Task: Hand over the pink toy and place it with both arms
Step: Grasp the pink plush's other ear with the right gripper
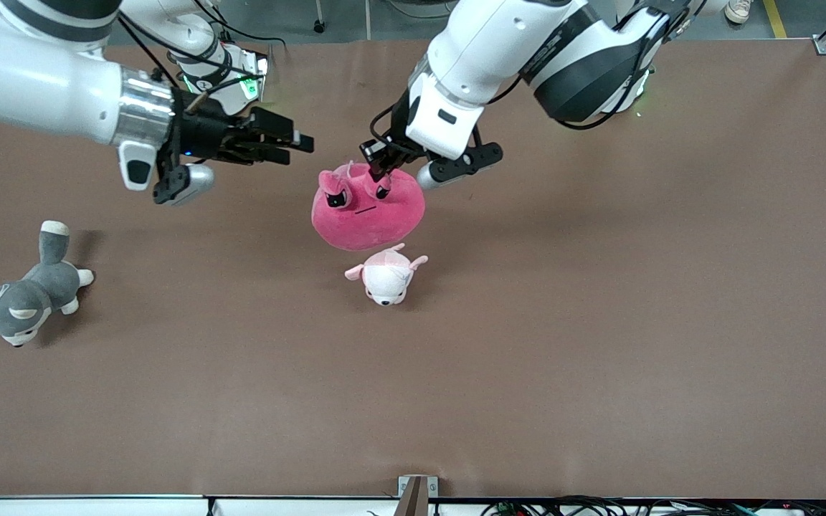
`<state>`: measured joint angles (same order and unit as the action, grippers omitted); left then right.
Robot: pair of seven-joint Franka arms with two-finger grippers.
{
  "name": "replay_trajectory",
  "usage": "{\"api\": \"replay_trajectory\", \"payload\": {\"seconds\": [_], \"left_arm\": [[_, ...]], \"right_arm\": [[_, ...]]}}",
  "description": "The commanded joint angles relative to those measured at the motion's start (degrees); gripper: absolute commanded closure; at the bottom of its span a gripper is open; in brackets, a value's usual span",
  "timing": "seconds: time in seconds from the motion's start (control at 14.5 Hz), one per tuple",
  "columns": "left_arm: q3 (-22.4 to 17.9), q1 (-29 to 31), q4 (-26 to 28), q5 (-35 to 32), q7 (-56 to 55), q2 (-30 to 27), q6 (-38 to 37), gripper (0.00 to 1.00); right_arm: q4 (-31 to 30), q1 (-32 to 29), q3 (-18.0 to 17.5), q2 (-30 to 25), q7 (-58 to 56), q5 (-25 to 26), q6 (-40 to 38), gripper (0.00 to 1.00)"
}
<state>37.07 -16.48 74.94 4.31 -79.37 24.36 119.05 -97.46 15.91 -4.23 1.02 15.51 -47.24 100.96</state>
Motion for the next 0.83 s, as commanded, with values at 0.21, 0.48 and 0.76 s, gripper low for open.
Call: {"api": "replay_trajectory", "payload": {"seconds": [0.21,0.48,0.76], "left_arm": [[-0.3,-0.8,-2.3,0.4,-1.6,0.8,-0.3,1.00],[-0.4,-0.9,-2.3,0.3,-1.6,0.9,-0.3,1.00],[-0.4,-0.8,-2.3,0.3,-1.5,0.9,-0.3,1.00]], "right_arm": [[0.5,3.2,0.5,2.1,0.9,8.9,3.5,0.31],[0.5,4.2,0.5,2.6,1.3,9.2,4.8,0.31],[0.5,4.3,0.5,3.5,1.0,9.3,6.5,0.31]]}}
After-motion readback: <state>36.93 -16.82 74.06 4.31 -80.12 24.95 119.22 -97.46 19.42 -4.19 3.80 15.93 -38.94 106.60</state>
